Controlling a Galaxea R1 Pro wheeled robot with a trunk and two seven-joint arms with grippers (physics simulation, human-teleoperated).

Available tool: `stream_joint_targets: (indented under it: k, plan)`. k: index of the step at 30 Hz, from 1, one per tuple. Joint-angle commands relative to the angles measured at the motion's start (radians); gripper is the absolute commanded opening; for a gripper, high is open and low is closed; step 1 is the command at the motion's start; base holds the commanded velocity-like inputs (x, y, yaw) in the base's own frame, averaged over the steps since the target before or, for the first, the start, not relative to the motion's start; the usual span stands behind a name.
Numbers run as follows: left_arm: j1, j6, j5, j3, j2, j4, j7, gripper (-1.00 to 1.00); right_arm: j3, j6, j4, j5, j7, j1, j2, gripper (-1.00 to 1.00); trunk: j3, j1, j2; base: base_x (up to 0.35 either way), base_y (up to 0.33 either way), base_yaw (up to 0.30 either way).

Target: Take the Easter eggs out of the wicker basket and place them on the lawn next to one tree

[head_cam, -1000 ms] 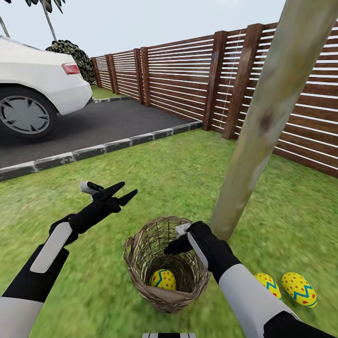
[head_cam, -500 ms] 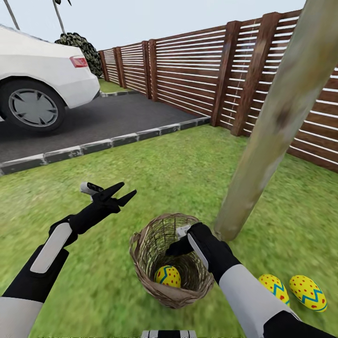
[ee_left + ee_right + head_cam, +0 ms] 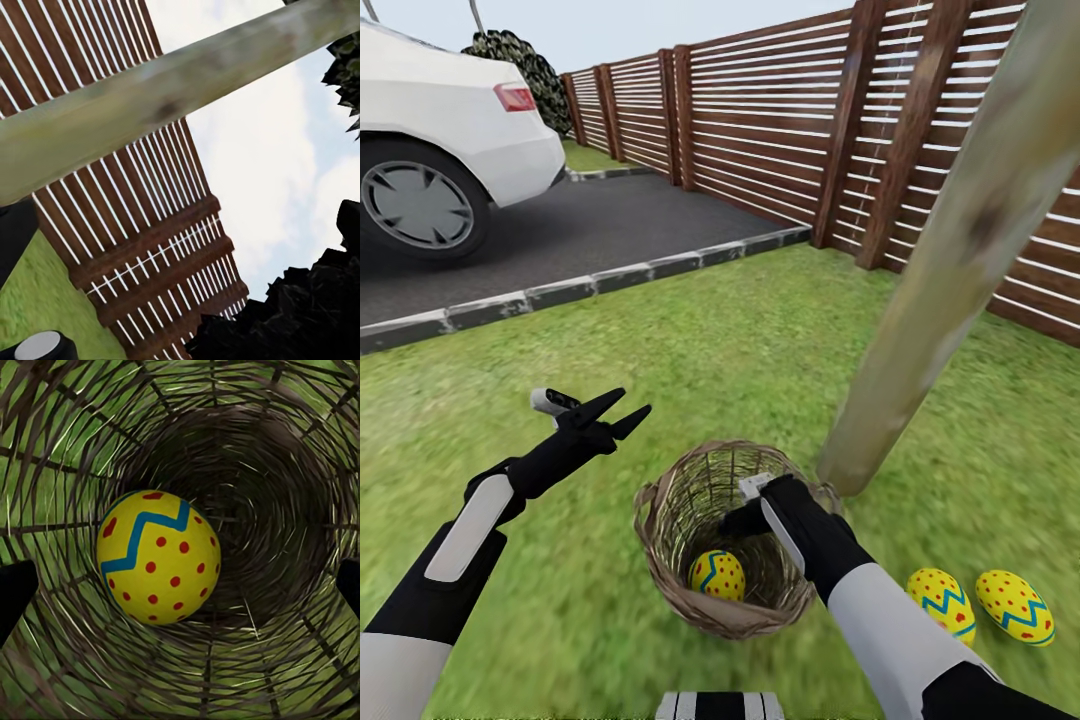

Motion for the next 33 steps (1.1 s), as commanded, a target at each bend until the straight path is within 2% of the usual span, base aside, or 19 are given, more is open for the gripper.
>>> stream_joint_targets:
  k: [1, 16, 21, 26, 33]
  plan:
    - [-0.001, 0.005, 0.007, -0.002, 0.001, 0.0, 0.0, 1.0, 0.002, 0.003, -0.001, -0.008, -0.004, -0.001, 0.0, 1.0, -0.005, 0.0, -0.001, 0.0, 0.0, 0.0]
    - [0.001, 0.005, 0.007, -0.001, 0.001, 0.0, 0.0, 1.0, 0.003, -0.002, -0.002, -0.008, 0.003, -0.001, 0.001, 1.0, -0.063, 0.007, -0.004, 0.0, 0.0, 0.0]
    - [0.001, 0.005, 0.006, 0.0, 0.001, 0.006, 0.0, 1.0, 0.032, -0.002, -0.01, -0.008, 0.001, -0.001, 0.003, 1.0, -0.082, 0.009, -0.005, 0.0, 0.0, 0.0]
    - [0.001, 0.005, 0.005, 0.0, 0.001, 0.014, 0.0, 1.0, 0.038, -0.002, 0.016, -0.013, -0.003, -0.013, 0.014, 1.0, -0.101, 0.011, -0.006, 0.0, 0.0, 0.0]
    - [0.001, 0.005, 0.005, 0.0, 0.001, 0.014, 0.0, 1.0, 0.038, -0.005, 0.059, -0.015, -0.003, -0.029, 0.014, 1.0, -0.128, 0.015, -0.008, 0.0, 0.0, 0.0]
